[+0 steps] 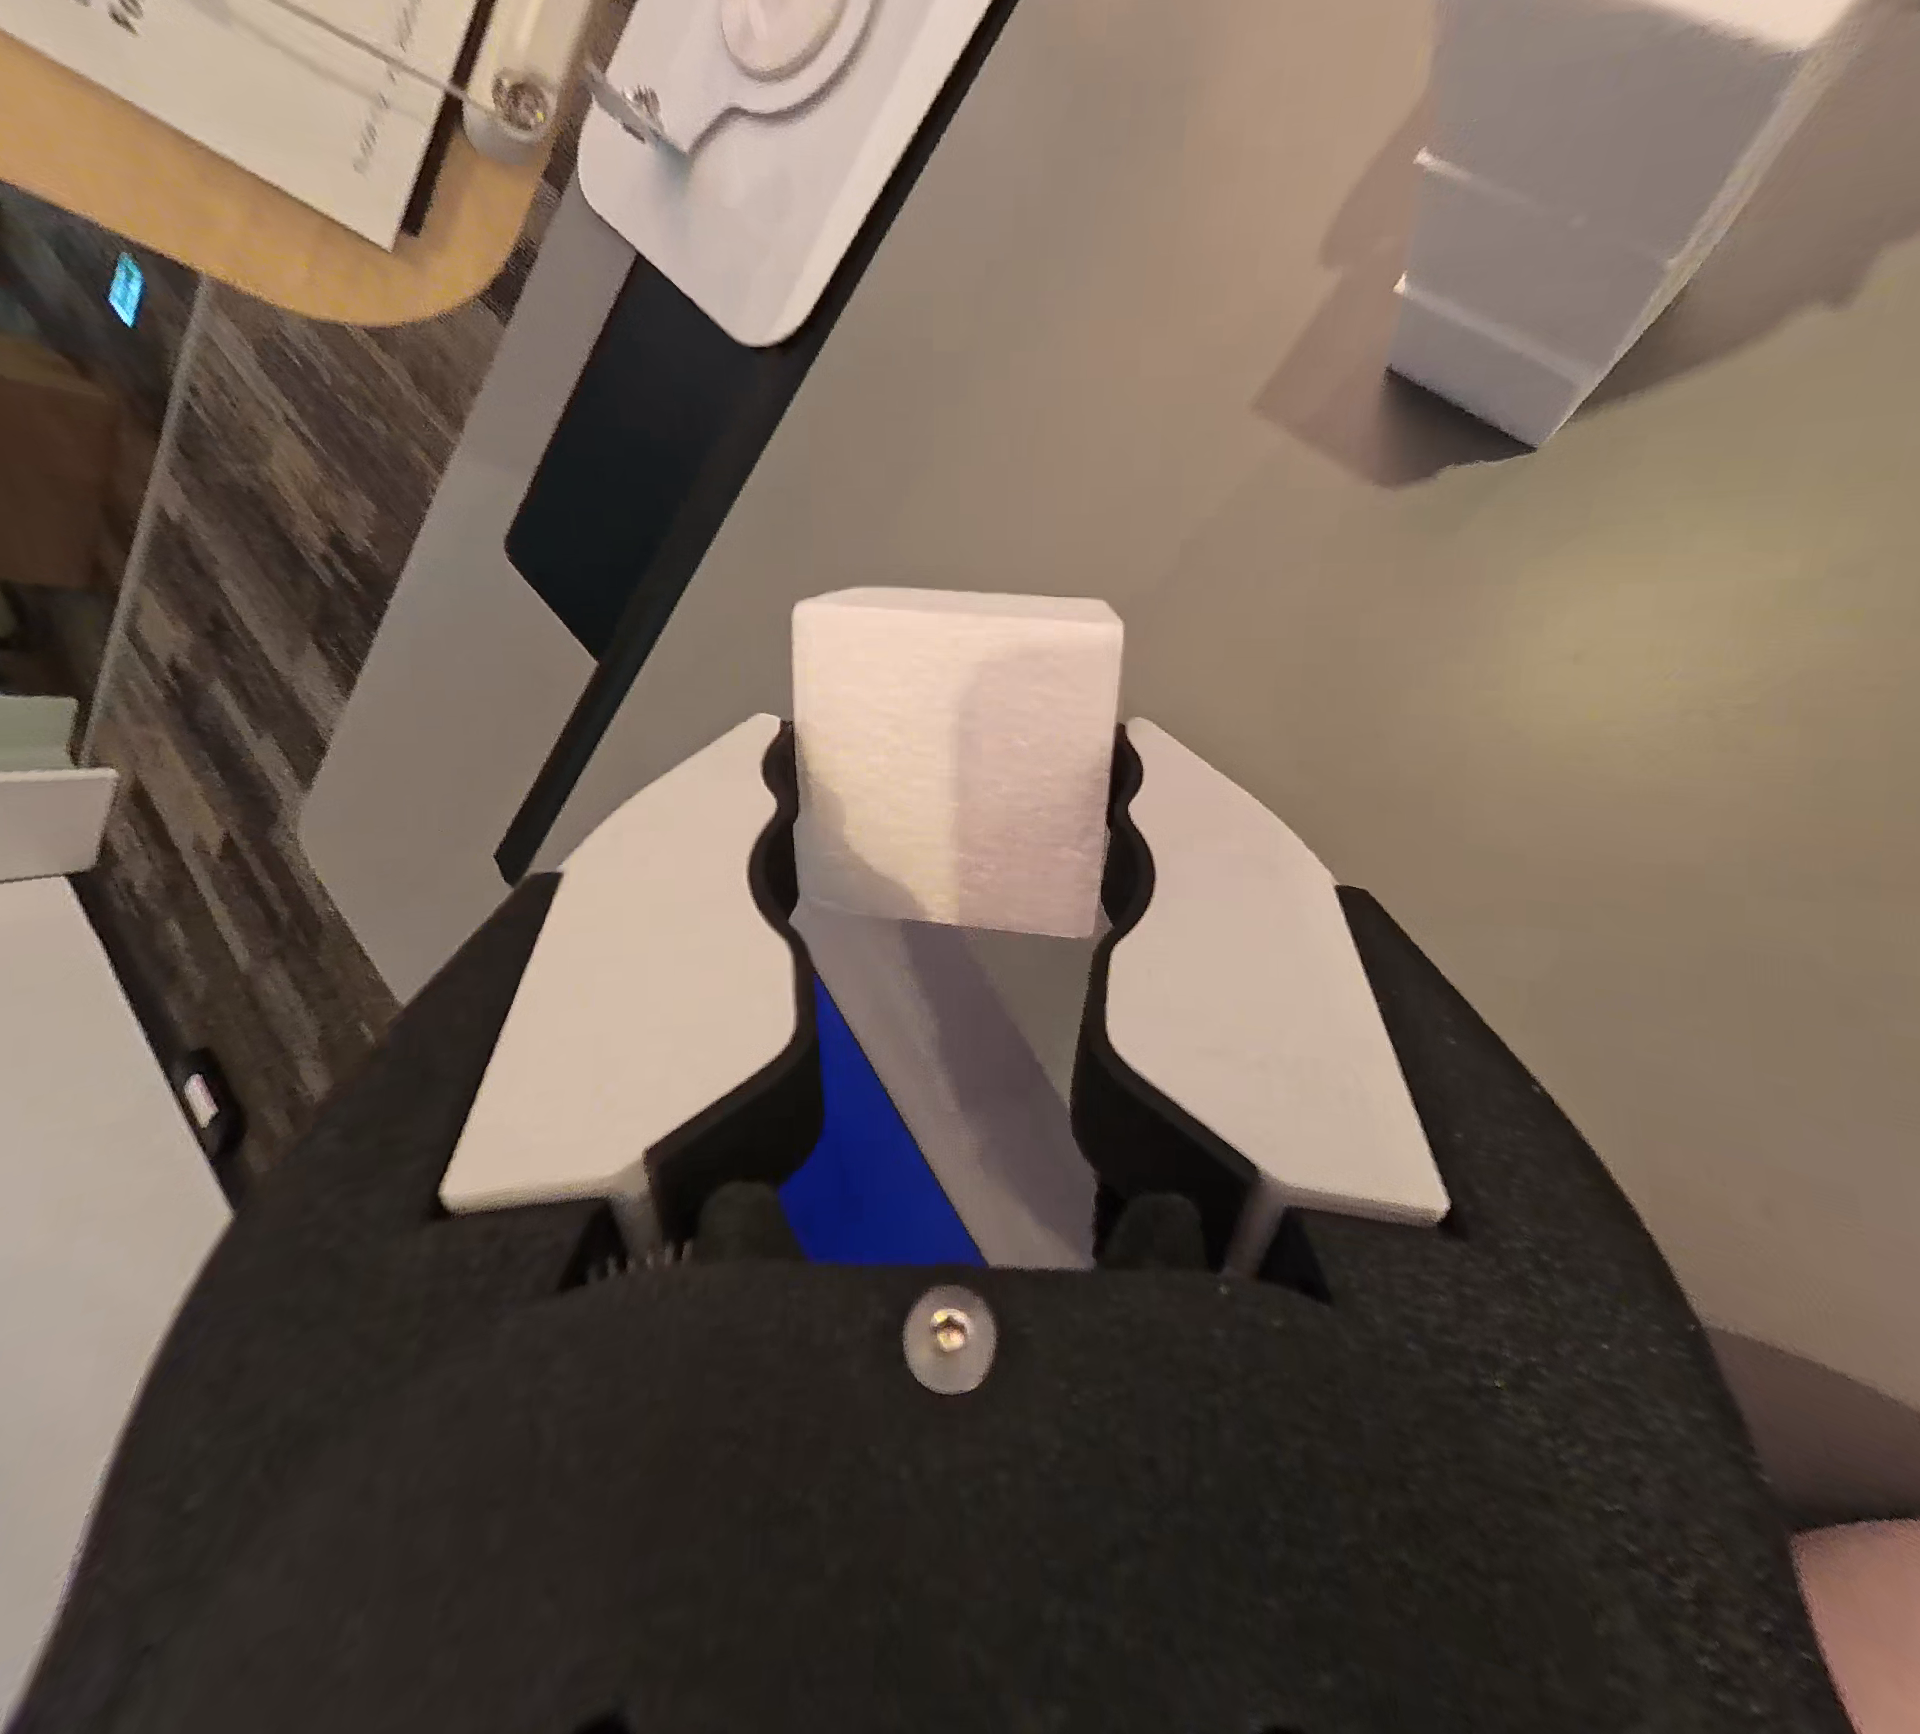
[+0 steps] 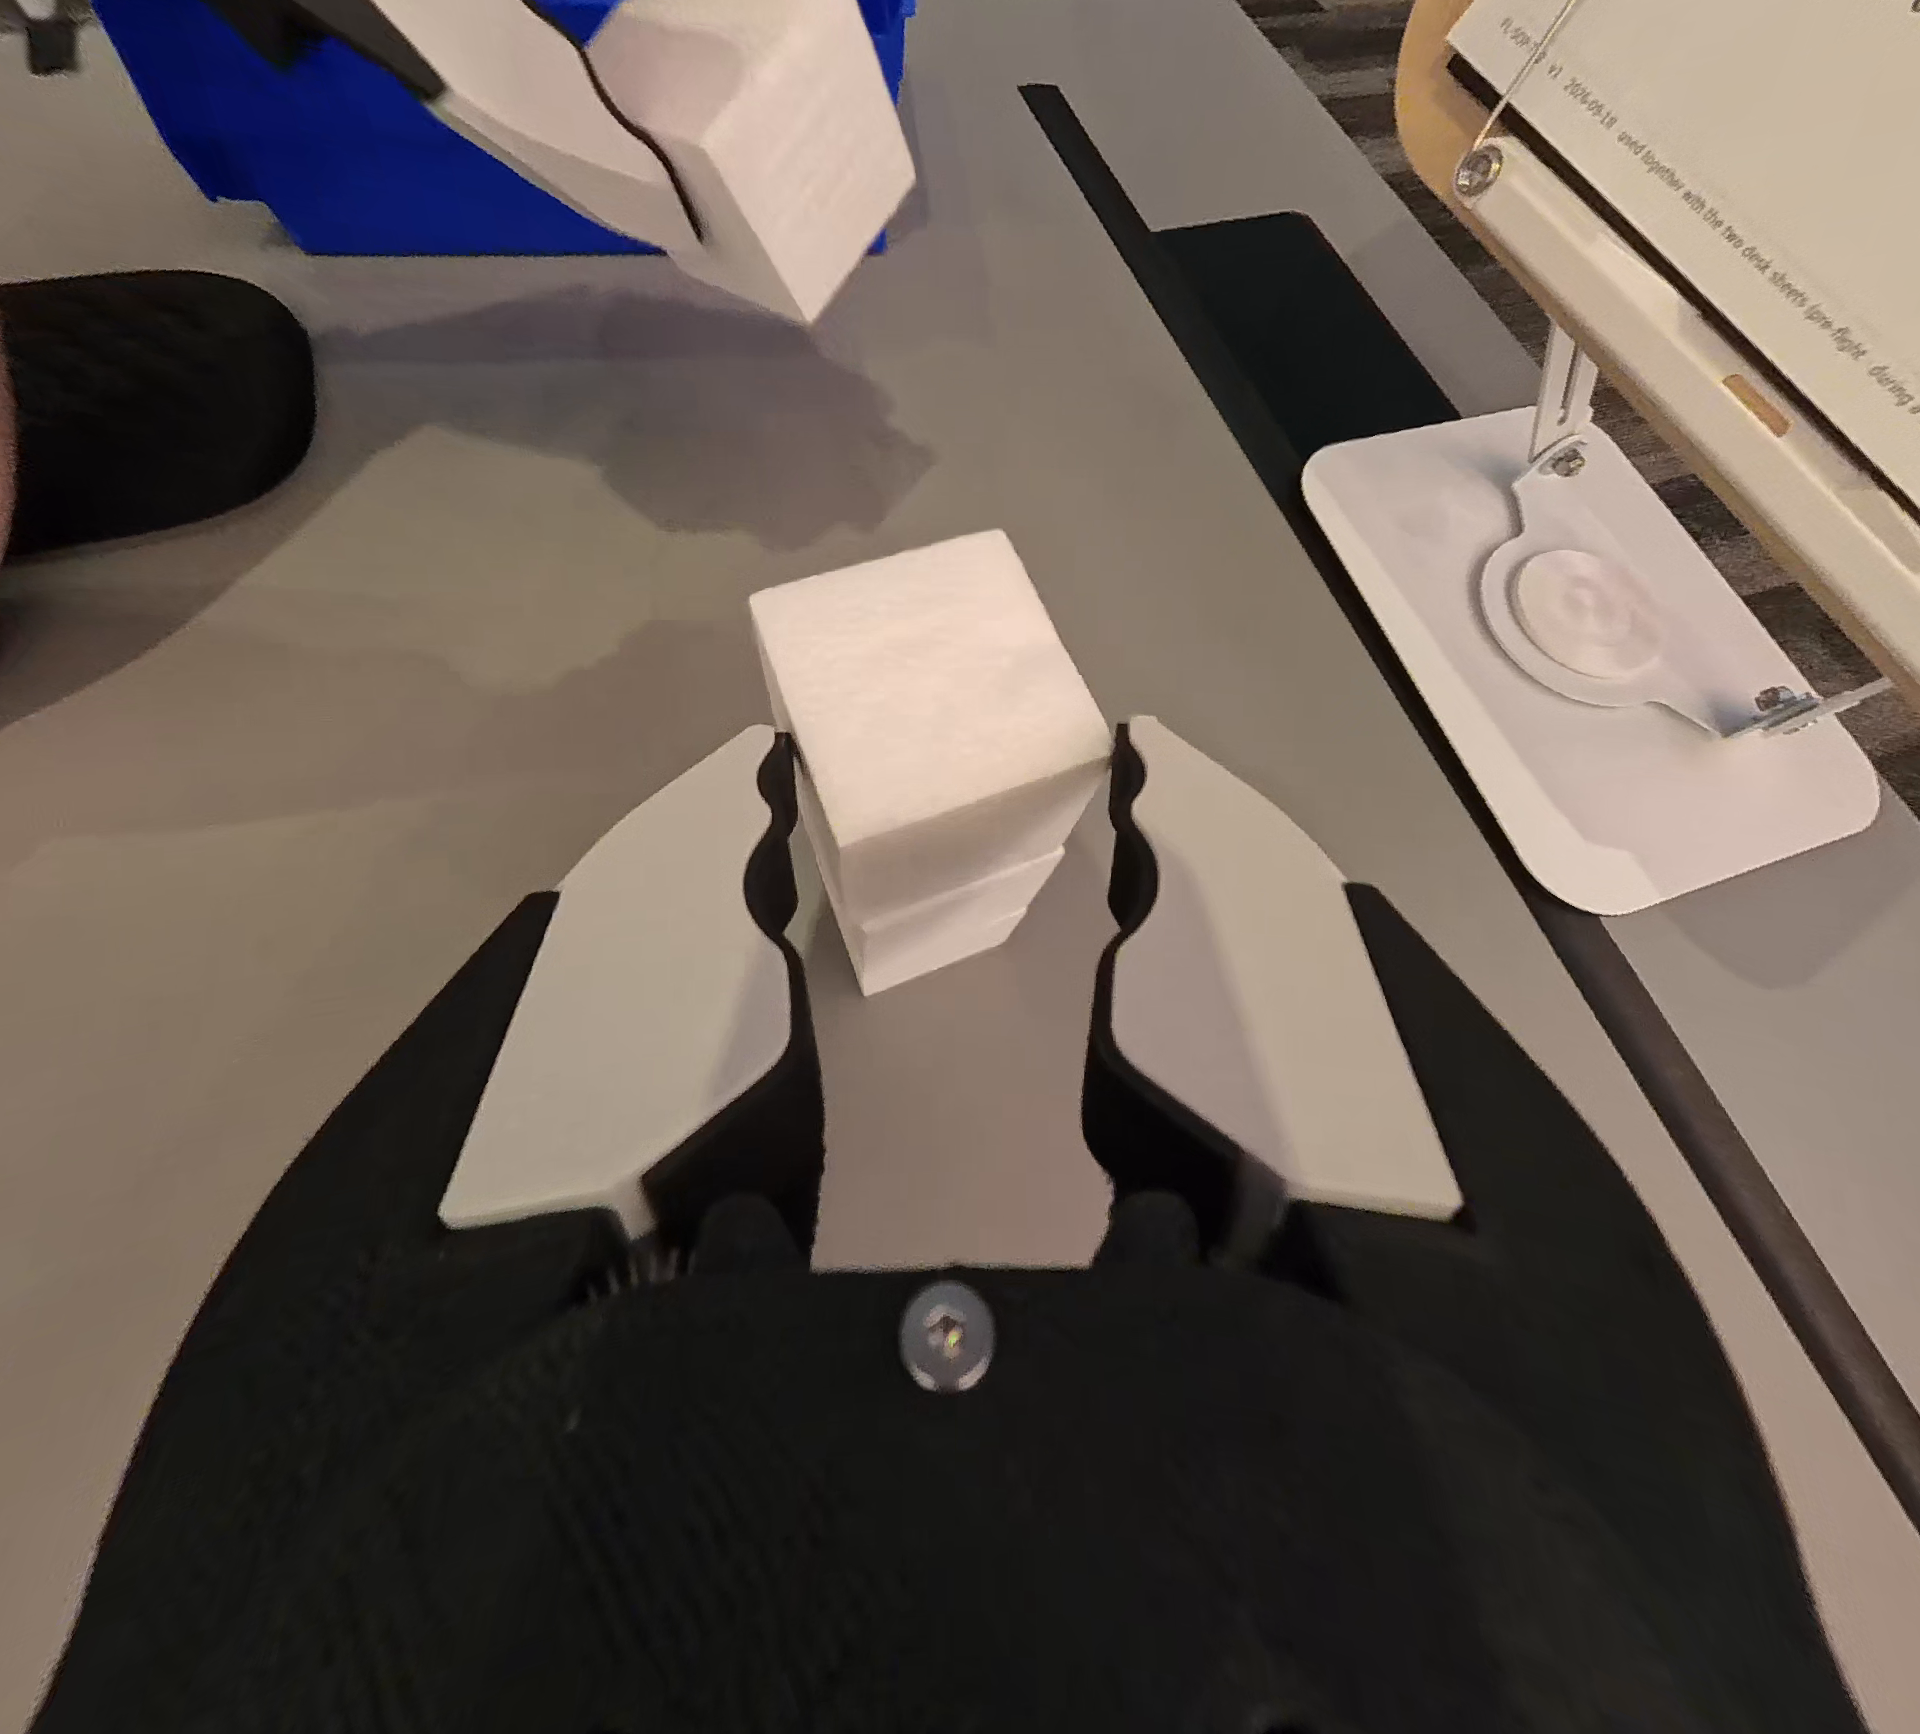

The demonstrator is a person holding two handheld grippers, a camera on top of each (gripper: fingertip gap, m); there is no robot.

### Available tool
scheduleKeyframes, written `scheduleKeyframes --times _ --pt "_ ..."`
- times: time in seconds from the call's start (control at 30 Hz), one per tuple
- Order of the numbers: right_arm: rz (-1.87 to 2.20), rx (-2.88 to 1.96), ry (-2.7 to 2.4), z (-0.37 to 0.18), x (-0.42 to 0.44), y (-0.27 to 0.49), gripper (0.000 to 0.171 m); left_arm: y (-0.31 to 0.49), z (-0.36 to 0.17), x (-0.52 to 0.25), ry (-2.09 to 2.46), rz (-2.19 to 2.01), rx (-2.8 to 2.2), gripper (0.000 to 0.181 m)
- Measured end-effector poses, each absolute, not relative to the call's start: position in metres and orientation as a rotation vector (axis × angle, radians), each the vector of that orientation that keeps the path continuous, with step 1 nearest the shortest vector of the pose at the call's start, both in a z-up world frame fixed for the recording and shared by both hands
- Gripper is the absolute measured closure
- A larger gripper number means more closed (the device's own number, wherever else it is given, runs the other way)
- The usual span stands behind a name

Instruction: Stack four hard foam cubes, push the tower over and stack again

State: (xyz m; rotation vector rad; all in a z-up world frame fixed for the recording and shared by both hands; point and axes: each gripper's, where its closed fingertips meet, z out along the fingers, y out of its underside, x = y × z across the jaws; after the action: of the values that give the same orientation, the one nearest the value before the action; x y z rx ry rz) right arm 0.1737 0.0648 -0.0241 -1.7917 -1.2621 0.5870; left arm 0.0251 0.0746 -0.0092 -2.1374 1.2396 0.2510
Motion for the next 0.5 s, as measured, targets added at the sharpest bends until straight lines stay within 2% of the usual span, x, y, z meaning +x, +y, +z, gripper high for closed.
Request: scheduleKeyframes --times 0.17,0.23,0.37,0.5 --pt "0.606 -1.787 -1.257 -0.028 0.172 0.066 0.111 0.068 0.005 0.044 1.261 0.231 -2.061 0.124" --pt "0.597 -1.763 -1.279 -0.025 0.172 0.064 0.099 0.068 0.015 0.056 1.258 0.206 -2.001 0.124" --pt "0.602 -1.71 -1.346 -0.015 0.184 0.053 0.088 0.051 0.037 0.101 1.306 0.0 -1.857 0.125" --pt "0.655 -1.665 -1.376 -0.003 0.214 0.045 0.089 0.032 0.037 0.139 1.487 -0.065 -1.757 0.125"
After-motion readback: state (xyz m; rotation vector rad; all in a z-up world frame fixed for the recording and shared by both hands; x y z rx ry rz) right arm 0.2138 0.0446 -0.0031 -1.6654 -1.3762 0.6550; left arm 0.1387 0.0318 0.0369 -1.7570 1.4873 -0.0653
